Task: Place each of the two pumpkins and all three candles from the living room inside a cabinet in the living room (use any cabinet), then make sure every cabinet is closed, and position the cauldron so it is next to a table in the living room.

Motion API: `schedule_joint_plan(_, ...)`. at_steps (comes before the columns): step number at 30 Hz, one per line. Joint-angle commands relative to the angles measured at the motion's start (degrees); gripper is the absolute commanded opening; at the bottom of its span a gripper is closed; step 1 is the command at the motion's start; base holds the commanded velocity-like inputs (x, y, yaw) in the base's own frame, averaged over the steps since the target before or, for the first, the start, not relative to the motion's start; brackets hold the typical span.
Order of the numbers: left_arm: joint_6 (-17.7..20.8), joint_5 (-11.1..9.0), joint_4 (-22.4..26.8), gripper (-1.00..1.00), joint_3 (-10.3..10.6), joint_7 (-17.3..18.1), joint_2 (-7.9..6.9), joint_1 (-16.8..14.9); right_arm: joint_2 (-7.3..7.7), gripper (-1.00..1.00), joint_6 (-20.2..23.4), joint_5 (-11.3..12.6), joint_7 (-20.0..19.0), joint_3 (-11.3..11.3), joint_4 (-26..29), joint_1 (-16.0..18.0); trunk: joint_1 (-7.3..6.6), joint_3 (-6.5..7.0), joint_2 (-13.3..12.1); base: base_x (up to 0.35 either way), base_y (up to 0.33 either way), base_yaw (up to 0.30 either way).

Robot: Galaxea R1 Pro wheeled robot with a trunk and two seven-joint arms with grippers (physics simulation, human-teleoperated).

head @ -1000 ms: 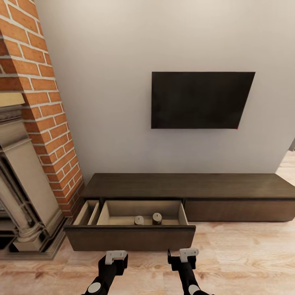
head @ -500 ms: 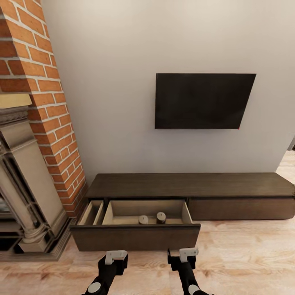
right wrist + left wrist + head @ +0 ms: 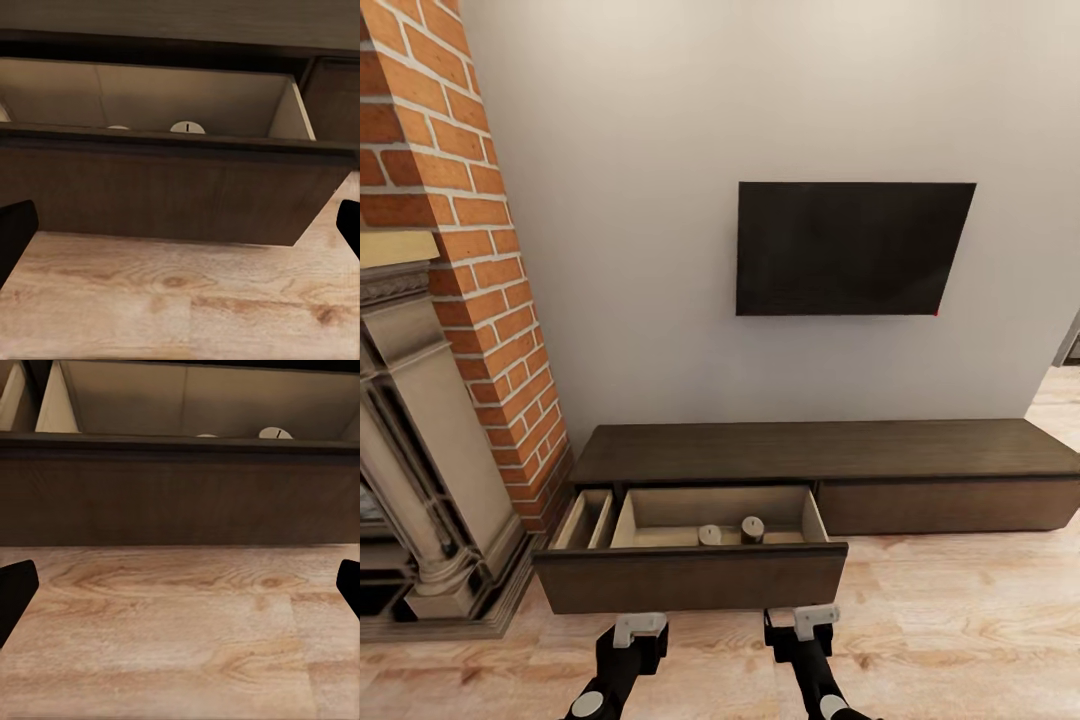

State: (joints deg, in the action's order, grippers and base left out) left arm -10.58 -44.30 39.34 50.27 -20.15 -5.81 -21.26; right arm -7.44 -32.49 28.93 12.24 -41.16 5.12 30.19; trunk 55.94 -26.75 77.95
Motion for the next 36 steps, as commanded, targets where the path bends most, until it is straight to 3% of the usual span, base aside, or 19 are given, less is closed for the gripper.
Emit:
schedule_joint_plan(1, -0.4, -0.6, 0.0, 1.00, 0.5, -0.5, -0.08, -0.1, 0.01, 1.00, -0.1, 0.3, -0.1, -0.5, -0.1, 0.0, 0.00, -0.06, 0.0, 0.000, 0.000, 0.000)
schedule_joint_plan(9, -0.4, -0.6, -0.1, 1.00, -2.1, -0.8, -0.01, -0.1, 0.14, 1.00, -0.1, 0.5, -1.0, -0.3, -0.2, 0.0, 1.10, -0.96, 2.0, 0.000, 0.000, 0.000)
schedule_joint_plan(19, -0.6, -0.7, -1.0, 1.00, -2.8, -1.0, 0.37, -0.1, 0.14, 1.00, 0.0, 0.5, -1.1, -0.2, -0.1, 0.0, 3.29, -2.75, 6.1, 0.000, 0.000, 0.000)
schedule_joint_plan(27, -3.3, -0.7, -4.9, 1.00, -3.1, -1.2, 0.64, -0.1, 0.23, 1.00, 0.0, 0.5, -1.1, -0.1, 0.0, 0.0, 5.05, -4.19, 9.3, 0.000, 0.000, 0.000)
schedule_joint_plan(36, -3.6, -0.7, -5.2, 1.00, -8.4, -0.6, 0.68, -0.1, -0.04, 1.00, 0.0, 0.5, -1.2, -0.1, -0.1, 0.0, 7.03, -5.81, 12.9, 0.000, 0.000, 0.000)
